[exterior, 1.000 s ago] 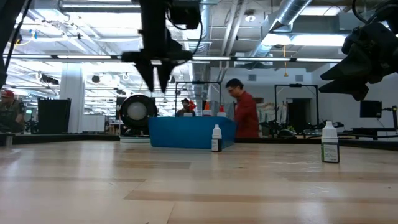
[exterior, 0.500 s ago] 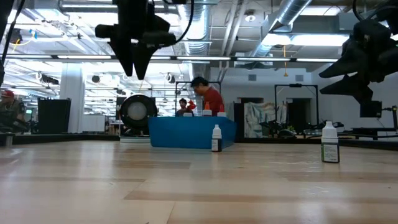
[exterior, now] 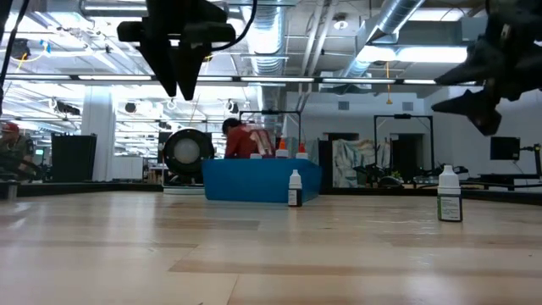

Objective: Pick & Place food coloring
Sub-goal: Put the small violet food coloring bottle into the blue bin

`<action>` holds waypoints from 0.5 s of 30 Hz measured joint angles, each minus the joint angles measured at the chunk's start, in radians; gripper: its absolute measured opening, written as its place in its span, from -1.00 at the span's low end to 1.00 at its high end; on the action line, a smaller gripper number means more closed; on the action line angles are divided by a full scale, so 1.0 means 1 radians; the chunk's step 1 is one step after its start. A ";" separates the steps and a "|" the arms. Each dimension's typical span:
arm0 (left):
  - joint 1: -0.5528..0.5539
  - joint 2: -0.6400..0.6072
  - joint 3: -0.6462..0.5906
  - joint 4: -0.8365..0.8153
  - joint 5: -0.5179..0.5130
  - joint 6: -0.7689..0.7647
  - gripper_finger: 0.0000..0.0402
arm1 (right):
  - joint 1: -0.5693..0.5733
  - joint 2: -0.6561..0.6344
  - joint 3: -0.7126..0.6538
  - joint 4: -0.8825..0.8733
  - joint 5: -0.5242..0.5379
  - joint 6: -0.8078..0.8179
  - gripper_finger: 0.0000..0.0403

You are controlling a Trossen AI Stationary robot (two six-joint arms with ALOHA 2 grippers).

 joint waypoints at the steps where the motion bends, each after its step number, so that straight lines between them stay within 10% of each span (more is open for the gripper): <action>1: -0.008 -0.003 -0.007 0.005 -0.001 -0.011 -0.17 | 0.000 0.000 0.000 0.010 -0.013 -0.001 0.03; 15: -0.114 -0.306 -0.389 0.343 -0.052 -0.131 -0.17 | 0.000 0.011 0.000 0.168 -0.075 -0.122 0.03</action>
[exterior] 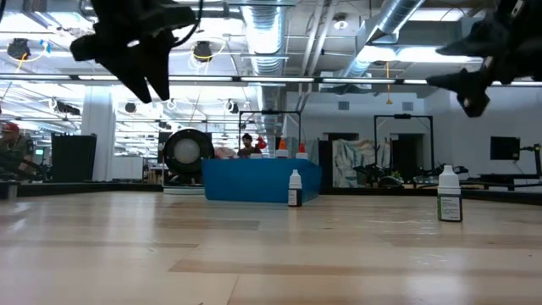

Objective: Pick & Place food coloring
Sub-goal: Put the small violet food coloring bottle into the blue bin

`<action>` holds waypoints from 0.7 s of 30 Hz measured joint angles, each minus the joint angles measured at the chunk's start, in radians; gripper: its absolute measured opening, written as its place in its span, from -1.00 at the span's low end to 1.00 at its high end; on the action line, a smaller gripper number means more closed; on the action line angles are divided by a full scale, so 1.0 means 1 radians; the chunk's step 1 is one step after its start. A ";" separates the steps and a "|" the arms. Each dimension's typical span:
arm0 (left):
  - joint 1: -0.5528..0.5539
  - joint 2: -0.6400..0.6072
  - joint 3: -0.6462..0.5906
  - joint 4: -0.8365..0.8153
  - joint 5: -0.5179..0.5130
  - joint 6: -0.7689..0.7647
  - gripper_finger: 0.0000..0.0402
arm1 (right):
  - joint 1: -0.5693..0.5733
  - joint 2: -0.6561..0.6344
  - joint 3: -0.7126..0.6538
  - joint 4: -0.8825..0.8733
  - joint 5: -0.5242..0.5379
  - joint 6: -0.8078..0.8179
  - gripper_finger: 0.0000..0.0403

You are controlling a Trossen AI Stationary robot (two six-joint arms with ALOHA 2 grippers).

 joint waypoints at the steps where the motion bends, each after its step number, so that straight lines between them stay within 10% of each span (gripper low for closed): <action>1: -0.004 -0.025 -0.031 0.029 -0.009 0.008 -0.17 | 0.000 0.007 0.000 0.025 -0.001 -0.015 0.03; 21: -0.013 -0.571 -0.585 0.578 -0.071 0.369 -0.17 | 0.000 0.673 0.286 0.224 -0.041 -0.325 0.03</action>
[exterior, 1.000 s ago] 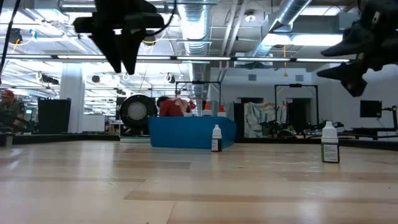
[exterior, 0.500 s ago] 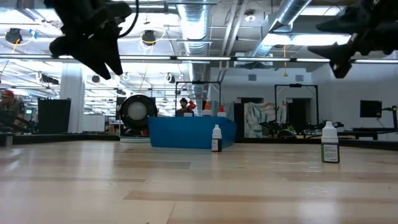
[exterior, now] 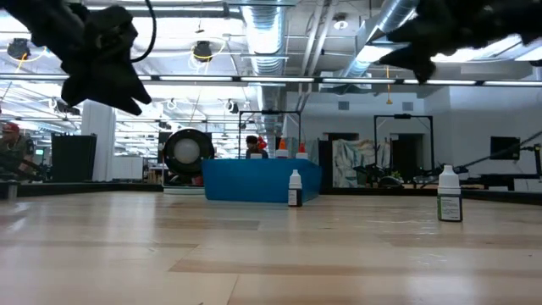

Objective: Pick & Place food coloring
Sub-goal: Put the small violet food coloring bottle into the blue bin

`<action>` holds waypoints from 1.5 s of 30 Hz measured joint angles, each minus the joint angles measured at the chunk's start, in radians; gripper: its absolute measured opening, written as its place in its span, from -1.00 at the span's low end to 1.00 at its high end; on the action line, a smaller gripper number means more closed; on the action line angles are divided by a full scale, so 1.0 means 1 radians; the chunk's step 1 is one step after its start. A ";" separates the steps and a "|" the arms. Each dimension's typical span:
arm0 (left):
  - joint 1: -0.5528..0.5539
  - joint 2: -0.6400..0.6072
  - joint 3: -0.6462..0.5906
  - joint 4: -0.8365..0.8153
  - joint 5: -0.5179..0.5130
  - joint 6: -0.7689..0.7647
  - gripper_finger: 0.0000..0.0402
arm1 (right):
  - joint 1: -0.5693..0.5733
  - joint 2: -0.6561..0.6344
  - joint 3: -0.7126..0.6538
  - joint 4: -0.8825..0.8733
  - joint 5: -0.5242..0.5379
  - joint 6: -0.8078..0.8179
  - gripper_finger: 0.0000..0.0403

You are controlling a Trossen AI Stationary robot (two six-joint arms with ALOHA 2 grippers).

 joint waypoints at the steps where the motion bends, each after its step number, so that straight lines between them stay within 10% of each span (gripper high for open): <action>1: 0.000 -0.026 -0.017 0.011 0.001 0.020 -0.17 | 0.000 0.045 0.032 -0.002 0.000 -0.027 0.03; 23: 0.000 -0.479 -0.191 0.051 -0.005 0.302 -0.17 | 0.091 0.782 0.737 -0.489 -0.002 -0.214 0.03; 45: 0.000 -0.541 -0.191 0.248 0.177 0.533 -0.17 | 0.090 1.130 0.969 -0.771 -0.004 -0.320 0.03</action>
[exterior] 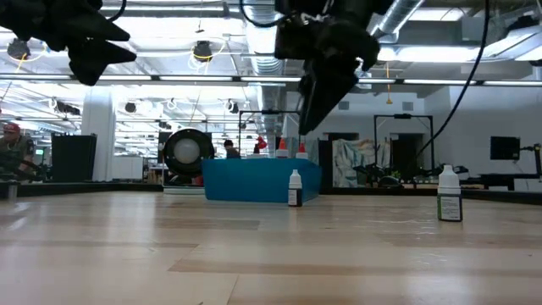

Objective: Pick & Place food coloring
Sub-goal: Put the small violet food coloring bottle into the blue bin

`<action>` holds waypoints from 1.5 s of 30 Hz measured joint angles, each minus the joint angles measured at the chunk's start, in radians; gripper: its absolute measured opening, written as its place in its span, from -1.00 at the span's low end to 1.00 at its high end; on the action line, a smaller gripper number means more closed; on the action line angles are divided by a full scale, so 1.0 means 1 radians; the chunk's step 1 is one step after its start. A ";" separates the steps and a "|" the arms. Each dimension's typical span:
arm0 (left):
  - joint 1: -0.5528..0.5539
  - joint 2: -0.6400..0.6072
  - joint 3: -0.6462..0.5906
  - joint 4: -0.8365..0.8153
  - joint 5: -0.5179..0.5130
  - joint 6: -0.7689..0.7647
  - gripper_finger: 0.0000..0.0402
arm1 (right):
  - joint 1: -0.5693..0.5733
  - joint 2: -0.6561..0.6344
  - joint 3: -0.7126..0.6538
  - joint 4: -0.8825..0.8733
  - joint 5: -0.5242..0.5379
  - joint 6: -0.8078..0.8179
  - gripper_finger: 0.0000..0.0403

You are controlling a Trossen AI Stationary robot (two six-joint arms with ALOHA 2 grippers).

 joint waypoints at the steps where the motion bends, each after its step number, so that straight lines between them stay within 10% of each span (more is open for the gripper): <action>1: 0.000 0.000 0.000 -0.002 0.000 0.000 -0.17 | 0.000 0.017 0.017 -0.001 0.000 -0.013 0.03; 45: 0.000 0.000 -0.303 0.217 0.097 -0.008 -0.17 | -0.014 0.186 0.180 -0.133 0.051 -0.152 0.03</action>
